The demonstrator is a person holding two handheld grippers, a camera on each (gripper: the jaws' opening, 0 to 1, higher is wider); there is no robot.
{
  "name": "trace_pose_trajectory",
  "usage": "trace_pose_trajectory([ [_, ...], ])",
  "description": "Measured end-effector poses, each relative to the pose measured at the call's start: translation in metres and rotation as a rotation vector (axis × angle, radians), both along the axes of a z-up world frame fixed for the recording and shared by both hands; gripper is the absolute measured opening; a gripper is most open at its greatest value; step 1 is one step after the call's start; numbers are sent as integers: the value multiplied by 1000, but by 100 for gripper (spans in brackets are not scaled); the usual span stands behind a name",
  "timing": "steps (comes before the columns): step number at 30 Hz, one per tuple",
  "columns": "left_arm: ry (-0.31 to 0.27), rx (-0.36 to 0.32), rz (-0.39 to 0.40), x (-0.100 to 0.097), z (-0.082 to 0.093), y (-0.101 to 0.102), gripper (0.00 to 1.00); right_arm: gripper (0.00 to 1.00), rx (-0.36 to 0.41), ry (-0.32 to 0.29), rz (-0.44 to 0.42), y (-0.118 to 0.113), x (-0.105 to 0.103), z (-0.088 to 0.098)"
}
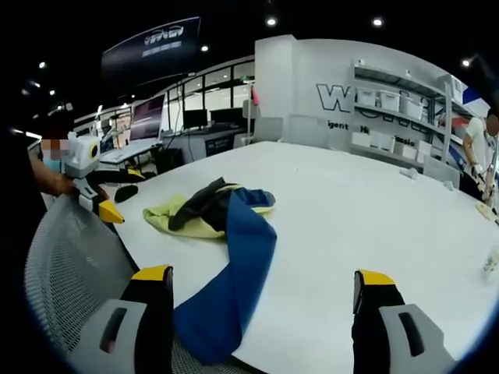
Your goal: Fold the garment on the visible template until the final outline fits inside the template.
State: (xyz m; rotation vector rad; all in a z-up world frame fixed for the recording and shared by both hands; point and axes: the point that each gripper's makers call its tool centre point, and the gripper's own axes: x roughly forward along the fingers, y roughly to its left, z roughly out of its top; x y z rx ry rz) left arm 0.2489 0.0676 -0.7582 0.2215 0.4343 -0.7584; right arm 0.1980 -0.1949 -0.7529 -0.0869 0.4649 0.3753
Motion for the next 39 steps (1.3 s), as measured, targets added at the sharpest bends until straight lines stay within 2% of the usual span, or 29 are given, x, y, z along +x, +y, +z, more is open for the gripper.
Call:
trace_pose_trajectory([
  [28,14,8,9,1,-3,1,98,98,1,-15,-26,-4,2,2],
  [39,14,49,11,1,-5,5,99,98,-28,3,-33,-7,1,-1],
])
